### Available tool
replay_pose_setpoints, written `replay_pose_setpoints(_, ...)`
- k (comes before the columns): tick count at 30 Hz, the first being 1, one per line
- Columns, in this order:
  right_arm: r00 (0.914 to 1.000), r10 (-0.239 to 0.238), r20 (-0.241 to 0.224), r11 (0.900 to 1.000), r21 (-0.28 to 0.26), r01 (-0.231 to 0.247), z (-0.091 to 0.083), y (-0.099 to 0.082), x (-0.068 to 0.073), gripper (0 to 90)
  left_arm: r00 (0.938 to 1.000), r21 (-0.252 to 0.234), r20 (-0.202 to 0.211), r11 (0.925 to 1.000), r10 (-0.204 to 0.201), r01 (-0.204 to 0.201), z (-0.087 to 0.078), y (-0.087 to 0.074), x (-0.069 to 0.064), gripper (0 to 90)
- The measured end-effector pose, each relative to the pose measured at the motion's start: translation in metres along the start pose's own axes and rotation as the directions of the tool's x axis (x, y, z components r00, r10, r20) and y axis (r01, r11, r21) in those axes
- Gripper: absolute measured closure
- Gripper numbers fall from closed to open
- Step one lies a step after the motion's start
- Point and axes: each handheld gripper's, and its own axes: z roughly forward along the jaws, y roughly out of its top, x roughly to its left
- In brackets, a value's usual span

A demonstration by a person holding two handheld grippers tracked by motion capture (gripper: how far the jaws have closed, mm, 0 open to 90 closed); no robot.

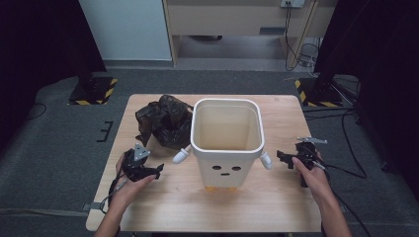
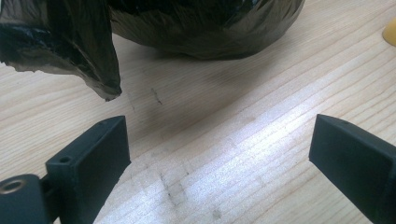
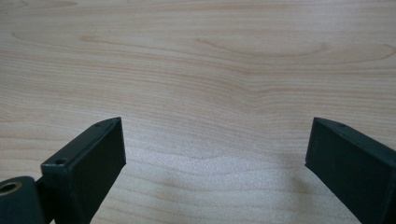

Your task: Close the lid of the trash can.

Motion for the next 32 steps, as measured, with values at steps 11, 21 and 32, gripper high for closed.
replay_pose_setpoints(11,1.0000,-0.003,0.009,0.9999,0.011,0.003,0.005,-0.008,-0.001,5.0,1.0000,0.009,0.005,0.9999,-0.009,0.008,0.001,-0.001,0.001,4.0)
replay_pose_setpoints(21,0.9982,-0.049,0.036,0.9987,0.018,0.048,0.010,-0.015,0.003,4.2,0.9999,0.013,0.002,0.9999,-0.010,0.010,0.001,-0.002,0.002,3.8)
replay_pose_setpoints(32,0.9907,-0.110,0.079,0.9939,0.006,0.110,0.012,-0.021,0.007,3.0,0.9999,0.011,0.003,0.9999,-0.011,0.011,0.000,-0.002,0.002,3.7)
